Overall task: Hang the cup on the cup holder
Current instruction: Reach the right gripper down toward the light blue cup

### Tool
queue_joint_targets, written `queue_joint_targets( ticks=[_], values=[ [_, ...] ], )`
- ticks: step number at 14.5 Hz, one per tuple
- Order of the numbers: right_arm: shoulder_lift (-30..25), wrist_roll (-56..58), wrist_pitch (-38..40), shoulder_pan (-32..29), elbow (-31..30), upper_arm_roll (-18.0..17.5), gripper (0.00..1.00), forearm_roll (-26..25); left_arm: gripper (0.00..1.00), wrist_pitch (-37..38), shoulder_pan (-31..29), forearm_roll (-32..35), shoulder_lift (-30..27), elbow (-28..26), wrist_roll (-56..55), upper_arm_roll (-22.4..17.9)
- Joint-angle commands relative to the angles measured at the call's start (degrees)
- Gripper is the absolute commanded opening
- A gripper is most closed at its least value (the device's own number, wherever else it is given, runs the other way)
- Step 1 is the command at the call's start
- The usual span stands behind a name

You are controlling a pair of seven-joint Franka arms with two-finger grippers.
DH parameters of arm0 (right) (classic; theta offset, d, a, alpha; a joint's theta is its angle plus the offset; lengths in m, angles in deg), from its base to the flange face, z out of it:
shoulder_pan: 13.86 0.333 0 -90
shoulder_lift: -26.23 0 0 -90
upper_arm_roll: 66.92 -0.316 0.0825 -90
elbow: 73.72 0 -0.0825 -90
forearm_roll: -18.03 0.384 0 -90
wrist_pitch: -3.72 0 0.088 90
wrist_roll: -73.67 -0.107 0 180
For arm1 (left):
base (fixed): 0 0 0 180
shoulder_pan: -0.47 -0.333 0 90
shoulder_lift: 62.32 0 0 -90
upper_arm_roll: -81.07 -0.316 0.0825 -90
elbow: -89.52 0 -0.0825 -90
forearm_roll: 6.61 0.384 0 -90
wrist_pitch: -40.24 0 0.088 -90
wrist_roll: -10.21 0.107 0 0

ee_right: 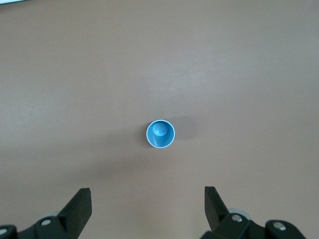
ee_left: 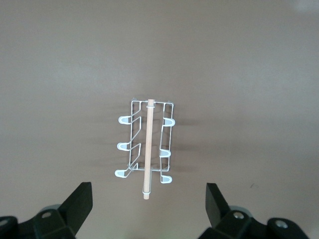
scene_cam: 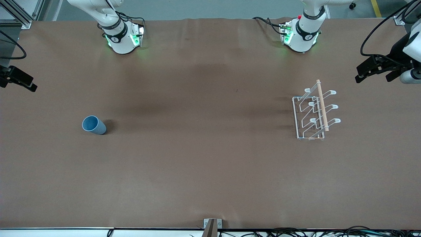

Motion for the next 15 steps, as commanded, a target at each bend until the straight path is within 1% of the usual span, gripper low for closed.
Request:
queue_joint_targets(
  ticks=[1,9,12,15],
  values=[
    [0.1,0.3,0.3,-0.1,0.3,-0.1,1.00,0.5,1.00,0.0,-0.5,1.0,0.3,1.0,0.8,0.6],
    [0.1,0.5,0.5,-0.2,-0.6,0.0,1.00,0.5,1.00,0.0,-0.5,0.9,0.3,1.0,0.8,0.6],
    [0.2,2.9,-1.2,-0.6,-5.0,0.2,1.00,0.4,1.00,0.0,-0.4,0.9,0.3,1.0,0.8,0.6],
    [0.3,5.4,-7.3,-1.6,-12.8,0.4,1.00,0.4,1.00,0.1,-0.4,0.9,0.6,1.0,0.8,0.6]
  ],
)
